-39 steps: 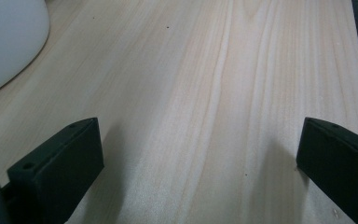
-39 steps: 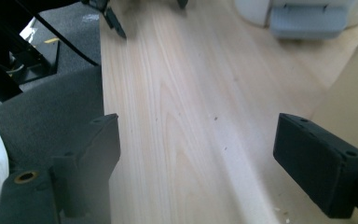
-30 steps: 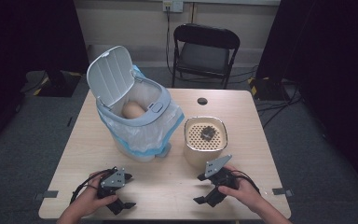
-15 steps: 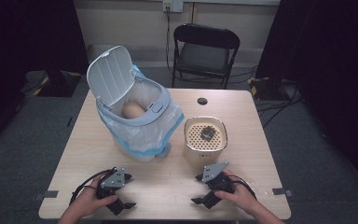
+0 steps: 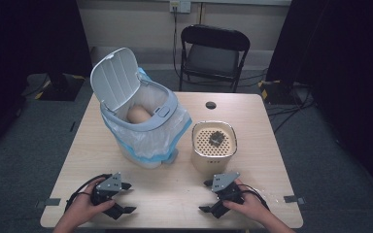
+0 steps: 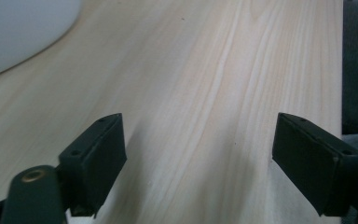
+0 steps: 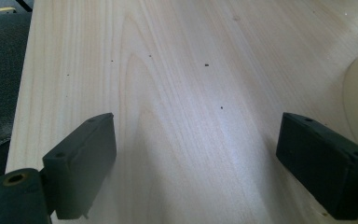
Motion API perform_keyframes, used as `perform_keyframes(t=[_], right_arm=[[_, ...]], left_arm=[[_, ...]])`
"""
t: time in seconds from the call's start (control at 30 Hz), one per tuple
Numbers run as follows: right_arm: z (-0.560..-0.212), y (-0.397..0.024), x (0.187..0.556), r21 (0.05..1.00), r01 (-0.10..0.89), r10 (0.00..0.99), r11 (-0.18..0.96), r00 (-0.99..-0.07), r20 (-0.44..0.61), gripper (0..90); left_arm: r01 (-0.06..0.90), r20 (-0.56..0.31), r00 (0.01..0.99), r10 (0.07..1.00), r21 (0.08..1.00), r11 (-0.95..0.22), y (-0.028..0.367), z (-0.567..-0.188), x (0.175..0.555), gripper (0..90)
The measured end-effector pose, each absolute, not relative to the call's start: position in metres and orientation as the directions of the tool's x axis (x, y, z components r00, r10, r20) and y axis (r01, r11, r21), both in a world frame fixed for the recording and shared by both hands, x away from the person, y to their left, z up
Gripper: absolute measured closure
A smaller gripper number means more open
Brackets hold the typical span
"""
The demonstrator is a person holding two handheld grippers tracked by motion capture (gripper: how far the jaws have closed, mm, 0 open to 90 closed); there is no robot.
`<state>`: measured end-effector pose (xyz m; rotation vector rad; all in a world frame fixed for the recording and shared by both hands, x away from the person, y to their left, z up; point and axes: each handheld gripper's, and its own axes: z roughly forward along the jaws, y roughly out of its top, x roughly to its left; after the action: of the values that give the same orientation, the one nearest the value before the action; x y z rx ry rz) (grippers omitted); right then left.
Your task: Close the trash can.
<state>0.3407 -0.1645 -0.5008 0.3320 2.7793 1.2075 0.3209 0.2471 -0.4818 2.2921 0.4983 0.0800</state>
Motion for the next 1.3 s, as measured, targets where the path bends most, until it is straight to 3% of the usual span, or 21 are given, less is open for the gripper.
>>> perform_keyframes(t=[0.17, 0.37, 0.8, 1.3], right_arm=[[-0.501, -0.164, 0.341, 0.731, 0.162, 0.234, 0.663, -0.972, 0.003, 11.1], [-0.501, -0.164, 0.341, 0.730, 0.163, 0.234, 0.664, -0.972, 0.003, 11.1], [-0.501, -0.164, 0.341, 0.730, 0.164, 0.236, 0.663, -0.972, 0.004, 11.1], [-0.501, -0.164, 0.341, 0.733, 0.156, 0.234, 0.662, -0.972, -0.004, 11.0]], left_arm=[[0.403, -0.133, 0.873, 0.468, 0.737, -0.542, 0.265, -0.458, 0.328, 16.0], [0.418, -0.136, 0.861, 0.491, 0.739, -0.528, 0.282, -0.419, 0.336, 16.1], [0.427, -0.131, 0.844, 0.520, 0.751, -0.504, 0.303, -0.344, 0.353, 16.0], [0.386, -0.058, 0.810, 0.583, 0.801, -0.457, 0.313, -0.270, 0.384, 16.0]])
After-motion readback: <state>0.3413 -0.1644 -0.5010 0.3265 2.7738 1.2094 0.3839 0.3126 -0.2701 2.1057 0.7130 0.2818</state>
